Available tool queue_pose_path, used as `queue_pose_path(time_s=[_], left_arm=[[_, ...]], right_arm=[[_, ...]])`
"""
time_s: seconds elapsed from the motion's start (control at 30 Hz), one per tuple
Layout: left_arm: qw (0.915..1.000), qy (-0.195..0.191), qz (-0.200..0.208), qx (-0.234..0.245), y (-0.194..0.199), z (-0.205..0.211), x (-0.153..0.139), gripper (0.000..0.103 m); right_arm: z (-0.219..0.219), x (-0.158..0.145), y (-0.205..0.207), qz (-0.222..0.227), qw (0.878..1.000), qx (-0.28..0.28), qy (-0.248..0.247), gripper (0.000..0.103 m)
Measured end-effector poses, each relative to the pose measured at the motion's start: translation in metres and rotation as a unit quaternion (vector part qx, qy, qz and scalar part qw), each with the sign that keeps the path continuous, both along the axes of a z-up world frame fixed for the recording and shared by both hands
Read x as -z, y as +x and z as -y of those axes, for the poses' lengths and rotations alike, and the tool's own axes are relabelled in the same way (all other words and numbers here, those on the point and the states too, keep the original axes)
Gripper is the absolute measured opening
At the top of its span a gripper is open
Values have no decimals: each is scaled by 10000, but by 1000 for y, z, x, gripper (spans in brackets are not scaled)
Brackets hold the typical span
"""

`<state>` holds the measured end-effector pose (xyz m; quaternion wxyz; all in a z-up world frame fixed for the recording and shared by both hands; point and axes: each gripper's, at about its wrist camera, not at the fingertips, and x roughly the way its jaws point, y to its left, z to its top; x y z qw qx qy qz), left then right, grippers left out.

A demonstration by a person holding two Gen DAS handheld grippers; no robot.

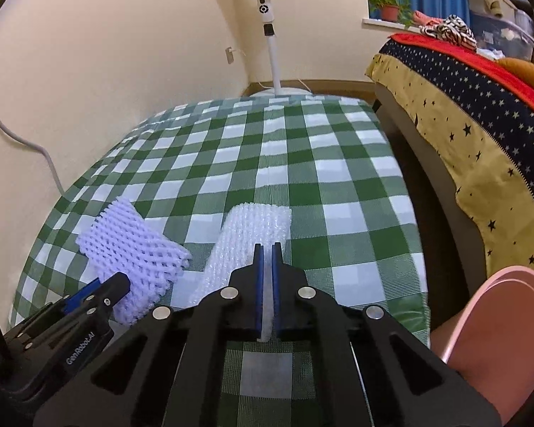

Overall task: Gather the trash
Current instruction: 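Lift and carry both foam sleeves in both grippers over the pink bin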

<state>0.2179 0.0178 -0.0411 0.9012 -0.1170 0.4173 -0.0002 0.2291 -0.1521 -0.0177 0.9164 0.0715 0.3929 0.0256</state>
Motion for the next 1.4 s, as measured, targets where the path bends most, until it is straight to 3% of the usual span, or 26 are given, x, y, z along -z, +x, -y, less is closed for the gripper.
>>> queue_pose_path(time_s=[0.13,0.7,1.03,1.4], left_arm=[[9999,72,89,46,-6,3,-8,10],[9974,302,541,370,-51,18,-55,10],[9931,164,875,766,-87,47,-79,10],[9884,46,957,1178,-114,90,-82,10]], right_arm=[[5,-15,-8,129,9999,26,-84,4],[21,-69,-67,582,9972,233,-396,4],[42,-97,-111,790,9943,568,-433,4],[76,-108,-159,837,9881,1114,-655,4]])
